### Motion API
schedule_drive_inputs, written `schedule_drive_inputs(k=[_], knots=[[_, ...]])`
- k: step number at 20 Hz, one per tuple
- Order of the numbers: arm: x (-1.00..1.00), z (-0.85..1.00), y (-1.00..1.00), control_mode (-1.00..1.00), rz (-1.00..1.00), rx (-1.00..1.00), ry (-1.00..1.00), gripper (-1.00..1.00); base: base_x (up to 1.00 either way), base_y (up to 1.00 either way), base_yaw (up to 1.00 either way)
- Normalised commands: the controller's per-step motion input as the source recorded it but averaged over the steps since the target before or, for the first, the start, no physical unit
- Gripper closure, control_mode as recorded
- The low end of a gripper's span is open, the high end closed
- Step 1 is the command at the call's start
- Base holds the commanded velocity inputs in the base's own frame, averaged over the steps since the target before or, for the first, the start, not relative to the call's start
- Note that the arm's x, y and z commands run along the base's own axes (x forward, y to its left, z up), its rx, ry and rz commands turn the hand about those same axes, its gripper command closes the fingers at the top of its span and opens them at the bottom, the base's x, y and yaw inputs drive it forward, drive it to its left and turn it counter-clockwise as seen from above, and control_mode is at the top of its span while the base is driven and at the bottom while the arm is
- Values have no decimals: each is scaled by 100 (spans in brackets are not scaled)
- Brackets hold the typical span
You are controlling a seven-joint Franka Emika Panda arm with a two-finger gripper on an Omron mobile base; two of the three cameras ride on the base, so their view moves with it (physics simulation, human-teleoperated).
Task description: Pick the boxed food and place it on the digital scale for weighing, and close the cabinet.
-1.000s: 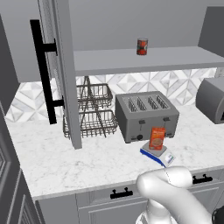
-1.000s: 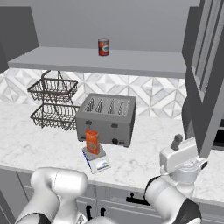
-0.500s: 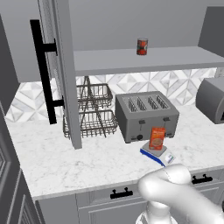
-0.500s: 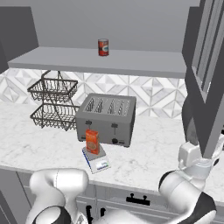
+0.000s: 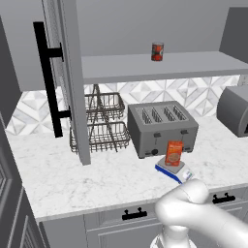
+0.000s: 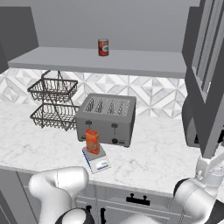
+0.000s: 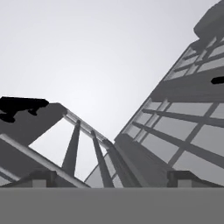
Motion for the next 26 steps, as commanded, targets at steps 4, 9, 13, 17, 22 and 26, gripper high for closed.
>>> schedule_drive_inputs(k=[4, 9, 13, 17, 22, 26], knots=[[5, 43, -53, -100, 15, 4, 4, -100, 0, 0, 0], [-9, 79, -30, -100, 13, 0, 2, -100, 0, 0, 0], [-52, 67, 14, -100, 10, -9, -1, -100, 0, 0, 0], [-69, 56, 63, -100, 8, -24, -11, -100, 0, 0, 0], [-72, 52, 89, -100, 12, -33, -13, -100, 0, 0, 0], [-55, 12, 100, -100, 14, -40, -9, -100, 0, 0, 0]])
